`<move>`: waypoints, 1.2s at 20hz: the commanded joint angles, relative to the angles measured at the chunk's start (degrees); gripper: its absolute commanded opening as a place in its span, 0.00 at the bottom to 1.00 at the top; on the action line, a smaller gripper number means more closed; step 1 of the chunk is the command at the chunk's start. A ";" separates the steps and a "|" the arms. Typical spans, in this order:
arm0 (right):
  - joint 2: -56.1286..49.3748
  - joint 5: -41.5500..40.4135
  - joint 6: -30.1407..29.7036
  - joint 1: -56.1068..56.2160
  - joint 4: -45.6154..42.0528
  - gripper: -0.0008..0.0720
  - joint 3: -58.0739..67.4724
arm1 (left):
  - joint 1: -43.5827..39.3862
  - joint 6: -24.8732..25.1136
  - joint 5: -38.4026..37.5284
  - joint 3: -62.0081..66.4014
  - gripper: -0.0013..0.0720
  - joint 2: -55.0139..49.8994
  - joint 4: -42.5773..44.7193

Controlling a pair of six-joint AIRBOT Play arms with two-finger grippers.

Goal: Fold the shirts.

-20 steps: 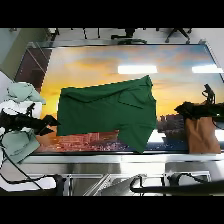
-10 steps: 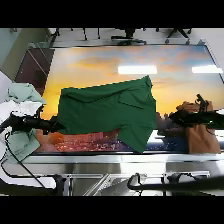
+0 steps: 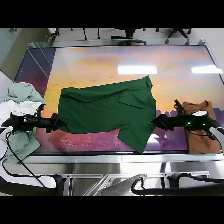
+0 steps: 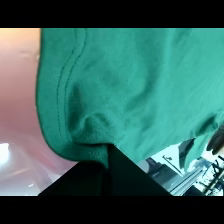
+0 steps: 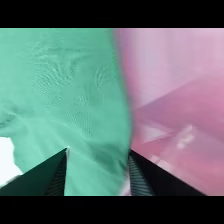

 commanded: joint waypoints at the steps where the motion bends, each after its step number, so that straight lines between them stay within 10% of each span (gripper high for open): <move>1: -1.84 -1.92 -3.04 3.39 0.52 0.20 -0.09 | 0.02 0.15 -1.97 0.07 0.04 0.26 -0.61; 2: -1.22 0.48 -4.20 3.21 1.70 0.04 0.55 | 0.02 0.44 -2.67 0.07 0.04 1.01 -0.59; 7: 13.49 12.72 -5.57 -1.05 7.28 0.04 17.03 | 0.07 2.71 -12.81 6.08 0.04 15.93 -5.27; 14: 35.17 1.66 -7.04 -9.46 13.60 0.04 52.00 | 4.26 2.67 -11.80 39.74 0.04 41.05 -41.38; 20: 38.49 -1.79 -3.91 -9.53 7.98 0.04 62.29 | 15.69 -6.14 -3.58 56.00 0.03 48.24 -32.09; 24: 34.40 3.52 -0.94 -9.53 4.98 0.04 60.74 | 7.96 -7.08 -7.69 53.59 0.04 43.23 -20.85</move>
